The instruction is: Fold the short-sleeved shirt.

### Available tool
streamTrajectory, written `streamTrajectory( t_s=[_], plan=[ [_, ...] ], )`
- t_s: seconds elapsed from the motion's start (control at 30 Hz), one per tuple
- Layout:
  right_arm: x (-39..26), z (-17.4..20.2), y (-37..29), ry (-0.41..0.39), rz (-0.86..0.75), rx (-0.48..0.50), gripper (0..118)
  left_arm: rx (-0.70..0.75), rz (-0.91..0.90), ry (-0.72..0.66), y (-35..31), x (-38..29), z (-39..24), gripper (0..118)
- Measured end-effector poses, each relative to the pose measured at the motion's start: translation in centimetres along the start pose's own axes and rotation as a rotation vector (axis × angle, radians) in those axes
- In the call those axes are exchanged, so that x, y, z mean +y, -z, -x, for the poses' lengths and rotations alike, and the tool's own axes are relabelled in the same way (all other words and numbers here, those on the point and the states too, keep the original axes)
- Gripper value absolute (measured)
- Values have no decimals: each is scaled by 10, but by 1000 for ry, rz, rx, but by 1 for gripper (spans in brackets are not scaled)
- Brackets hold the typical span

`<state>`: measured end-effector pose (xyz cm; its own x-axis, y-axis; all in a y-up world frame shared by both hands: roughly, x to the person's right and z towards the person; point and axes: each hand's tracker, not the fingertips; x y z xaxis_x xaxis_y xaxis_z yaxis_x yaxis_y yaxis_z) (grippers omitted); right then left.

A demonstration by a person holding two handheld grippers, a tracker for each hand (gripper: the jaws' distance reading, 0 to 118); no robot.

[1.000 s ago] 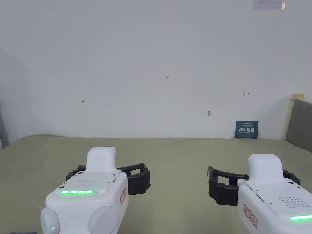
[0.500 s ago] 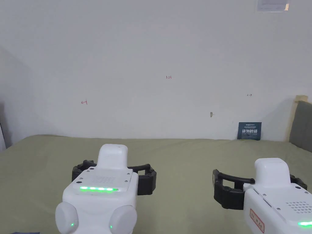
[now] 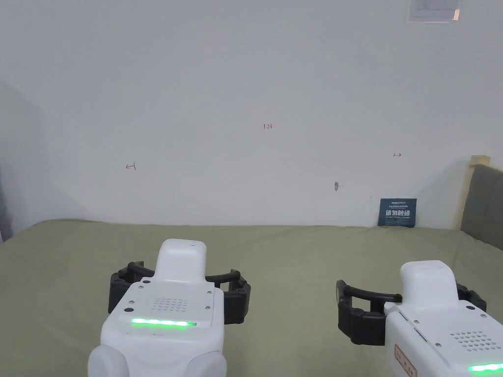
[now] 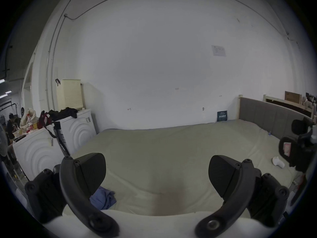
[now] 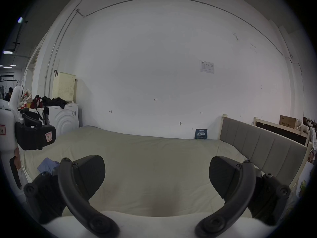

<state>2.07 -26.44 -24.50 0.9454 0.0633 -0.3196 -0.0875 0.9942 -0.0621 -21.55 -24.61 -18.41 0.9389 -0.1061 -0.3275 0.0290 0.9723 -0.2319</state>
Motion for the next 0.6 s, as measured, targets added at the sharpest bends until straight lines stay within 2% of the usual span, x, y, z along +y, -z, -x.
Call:
streamTrajectory(
  t_s=[0.1,0.6],
  plan=[
    [-1,1,-2,4,-2,13,118,-49,-2,-36,-7,1,7,118],
    [1,0,-3,25,3,27,118,-46,-12,-53,-5,-10,21,118]
  ],
)
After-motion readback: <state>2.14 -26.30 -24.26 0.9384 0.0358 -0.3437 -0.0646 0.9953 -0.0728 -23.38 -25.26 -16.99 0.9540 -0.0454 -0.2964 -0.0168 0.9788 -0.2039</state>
